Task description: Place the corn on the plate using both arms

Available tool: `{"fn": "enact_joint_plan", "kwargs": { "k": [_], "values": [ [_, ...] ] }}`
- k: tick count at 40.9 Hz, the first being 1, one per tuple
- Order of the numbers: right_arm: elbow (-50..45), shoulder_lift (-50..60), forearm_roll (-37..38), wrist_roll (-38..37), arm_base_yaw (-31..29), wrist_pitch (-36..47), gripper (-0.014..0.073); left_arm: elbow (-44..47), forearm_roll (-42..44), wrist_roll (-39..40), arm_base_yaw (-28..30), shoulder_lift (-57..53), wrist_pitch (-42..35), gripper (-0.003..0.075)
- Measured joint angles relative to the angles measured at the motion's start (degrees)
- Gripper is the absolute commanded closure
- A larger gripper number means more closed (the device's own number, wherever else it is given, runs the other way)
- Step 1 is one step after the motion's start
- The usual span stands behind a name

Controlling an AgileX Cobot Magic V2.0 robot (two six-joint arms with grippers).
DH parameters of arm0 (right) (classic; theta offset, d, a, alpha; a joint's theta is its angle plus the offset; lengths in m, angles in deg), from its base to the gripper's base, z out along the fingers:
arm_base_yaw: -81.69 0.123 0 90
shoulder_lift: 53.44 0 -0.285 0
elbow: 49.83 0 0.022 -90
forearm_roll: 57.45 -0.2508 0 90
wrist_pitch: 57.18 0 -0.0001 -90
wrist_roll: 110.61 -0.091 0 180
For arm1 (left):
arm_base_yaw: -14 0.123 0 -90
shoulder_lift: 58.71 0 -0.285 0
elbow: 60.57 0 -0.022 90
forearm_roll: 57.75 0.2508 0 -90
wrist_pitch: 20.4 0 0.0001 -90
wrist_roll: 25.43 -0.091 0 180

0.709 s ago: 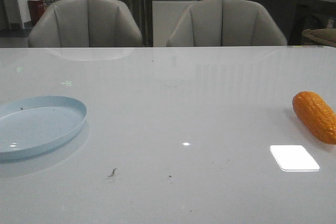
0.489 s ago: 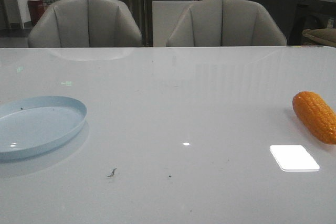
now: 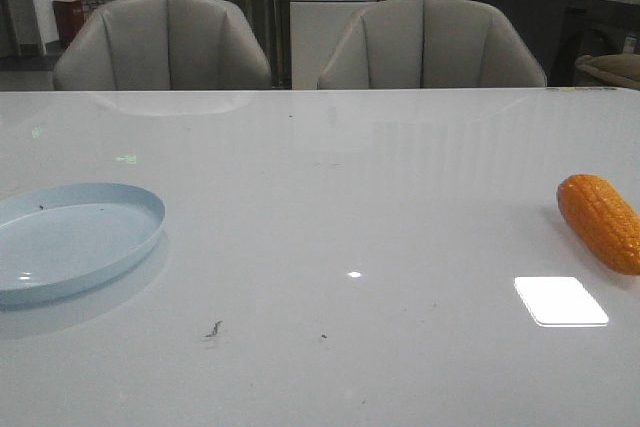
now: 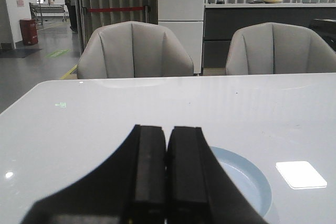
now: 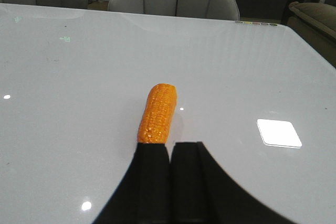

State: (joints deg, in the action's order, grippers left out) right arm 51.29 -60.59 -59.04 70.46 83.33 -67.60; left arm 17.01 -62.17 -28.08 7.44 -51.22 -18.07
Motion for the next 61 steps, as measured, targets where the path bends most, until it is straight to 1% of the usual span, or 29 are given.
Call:
{"fn": "enact_joint_plan", "kwargs": {
  "k": [8,12,15,18,21,24,29,35,40,43,50,61],
  "values": [
    [0.00,0.00,0.00,0.00,0.00,0.00,0.0556,0.00,0.00,0.00,0.00,0.00,-0.12,0.0631],
    [0.00,0.00,0.00,0.00,0.00,1.13,0.0556,0.00,0.00,0.00,0.00,0.00,-2.02,0.0631],
    [0.00,0.00,0.00,0.00,0.00,2.83,0.0556,0.00,0.00,0.00,0.00,0.00,-5.87,0.0631],
    [0.00,0.00,-0.31,-0.16,0.00,7.78,0.0556,0.00,0.00,0.00,0.00,0.00,-11.67,0.0631],
    [0.66,0.00,-1.70,-0.39,0.00,11.04,0.0556,-0.78,0.00,0.00,0.00,0.00,-14.02,0.0631],
    [3.32,0.00,-2.22,-0.43,0.00,11.34,0.0556,-3.04,0.23,0.00,0.00,0.00,-14.16,0.0631],
    [12.37,-0.54,-2.21,-0.52,0.00,8.24,0.0556,-10.40,3.48,0.00,0.00,1.08,-12.34,0.0631],
    [23.55,-8.96,-2.21,-0.52,0.00,7.31,0.0556,-20.90,7.73,0.00,0.00,8.00,-10.06,0.0631],
    [32.79,-19.13,-2.21,-0.52,0.00,9.37,0.0556,-29.13,8.63,0.00,0.00,17.32,-9.97,0.0631],
    [36.69,-25.06,-2.21,-0.52,0.00,10.42,0.0556,-32.86,8.84,0.00,0.00,23.13,-9.97,0.0631],
    [38.86,-36.65,-2.21,-0.58,0.00,10.42,0.0556,-34.51,8.89,0.00,0.00,34.53,-9.48,0.0631],
    [38.76,-51.35,-2.11,-0.66,0.00,-0.19,0.0556,-34.51,8.89,0.00,0.00,47.07,-5.28,0.0631]
  ]
}}
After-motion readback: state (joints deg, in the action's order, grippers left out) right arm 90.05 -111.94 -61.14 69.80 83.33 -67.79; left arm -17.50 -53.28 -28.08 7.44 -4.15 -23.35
